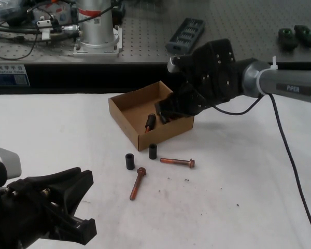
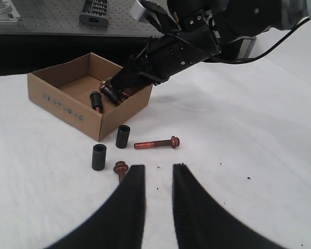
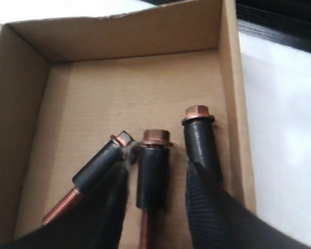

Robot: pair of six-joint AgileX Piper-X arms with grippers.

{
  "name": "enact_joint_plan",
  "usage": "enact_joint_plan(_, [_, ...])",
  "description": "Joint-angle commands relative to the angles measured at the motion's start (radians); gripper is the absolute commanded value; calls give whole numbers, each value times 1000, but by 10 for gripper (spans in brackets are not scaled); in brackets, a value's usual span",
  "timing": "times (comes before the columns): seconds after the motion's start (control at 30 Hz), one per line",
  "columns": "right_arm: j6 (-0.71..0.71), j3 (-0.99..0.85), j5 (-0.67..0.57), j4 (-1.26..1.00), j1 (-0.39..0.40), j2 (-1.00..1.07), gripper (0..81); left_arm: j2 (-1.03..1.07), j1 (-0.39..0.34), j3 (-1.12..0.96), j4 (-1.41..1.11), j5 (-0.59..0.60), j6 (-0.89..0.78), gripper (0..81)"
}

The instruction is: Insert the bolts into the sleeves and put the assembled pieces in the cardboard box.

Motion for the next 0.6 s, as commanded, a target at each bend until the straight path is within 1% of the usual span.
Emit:
enact_joint_plan(0.0, [23,-17,-14,-5,-7,-7,353,-6,-4,-1,-15,-11,3,151])
enact_joint_plan(0.1, [42,-27,-14,-5,-7,-7,396,-6,-4,-1,-15,-11,3,151])
enact_joint_plan(0.17, [42,-32,-37,-7,-5,-19,416,-6,-4,-1,-15,-11,3,151])
enact_joint_plan(0.33, [42,-40,-107,-15,9,-79,415,-6,-4,-1,-15,-11,7,151])
enact_joint_plan(0.43, [42,-40,-112,-2,28,-132,415,-6,-4,-1,-15,-11,26,151])
enact_joint_plan(0.57, [40,-40,-130,72,56,-209,415,-6,-4,3,-15,-11,26,151])
